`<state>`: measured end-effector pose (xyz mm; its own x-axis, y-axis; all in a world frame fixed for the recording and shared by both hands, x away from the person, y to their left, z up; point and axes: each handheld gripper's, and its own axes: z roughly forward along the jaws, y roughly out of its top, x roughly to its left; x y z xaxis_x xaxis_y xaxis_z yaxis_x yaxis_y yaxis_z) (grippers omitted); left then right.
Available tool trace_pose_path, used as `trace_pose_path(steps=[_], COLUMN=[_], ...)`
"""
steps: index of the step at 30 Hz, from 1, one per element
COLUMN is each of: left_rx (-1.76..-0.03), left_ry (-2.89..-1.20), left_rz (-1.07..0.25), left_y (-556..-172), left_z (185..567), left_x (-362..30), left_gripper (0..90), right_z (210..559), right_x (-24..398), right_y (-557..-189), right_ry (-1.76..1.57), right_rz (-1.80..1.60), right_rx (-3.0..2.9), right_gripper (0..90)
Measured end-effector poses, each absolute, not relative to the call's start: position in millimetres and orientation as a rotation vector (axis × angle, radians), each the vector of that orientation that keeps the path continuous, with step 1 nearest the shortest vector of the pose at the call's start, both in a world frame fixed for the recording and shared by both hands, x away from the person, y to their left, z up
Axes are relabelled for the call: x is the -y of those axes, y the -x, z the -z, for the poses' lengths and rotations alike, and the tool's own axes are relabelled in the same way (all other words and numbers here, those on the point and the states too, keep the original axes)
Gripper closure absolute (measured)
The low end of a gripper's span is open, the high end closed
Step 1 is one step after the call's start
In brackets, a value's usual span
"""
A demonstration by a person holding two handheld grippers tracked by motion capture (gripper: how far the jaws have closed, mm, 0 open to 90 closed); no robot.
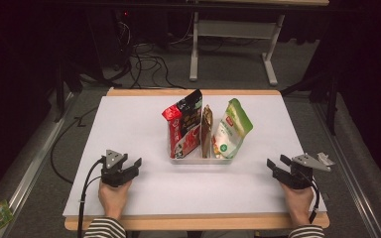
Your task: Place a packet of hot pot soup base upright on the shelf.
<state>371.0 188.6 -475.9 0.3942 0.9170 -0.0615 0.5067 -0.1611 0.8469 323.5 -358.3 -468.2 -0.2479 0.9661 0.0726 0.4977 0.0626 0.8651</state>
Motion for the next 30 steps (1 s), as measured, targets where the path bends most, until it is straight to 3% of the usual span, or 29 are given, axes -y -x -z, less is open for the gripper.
trace_pose_path(steps=[30], left_rx=[-1.282], left_ry=[-1.797], left_rz=[-0.65], left_y=[-382.9], left_z=[483.4], left_x=[-191.6], left_gripper=[38.4], right_z=[475.2], right_x=[356.8], right_y=[-327.7], right_ry=[-1.484], right_rz=[-1.049], right_rx=[-1.758], right_gripper=[40.6])
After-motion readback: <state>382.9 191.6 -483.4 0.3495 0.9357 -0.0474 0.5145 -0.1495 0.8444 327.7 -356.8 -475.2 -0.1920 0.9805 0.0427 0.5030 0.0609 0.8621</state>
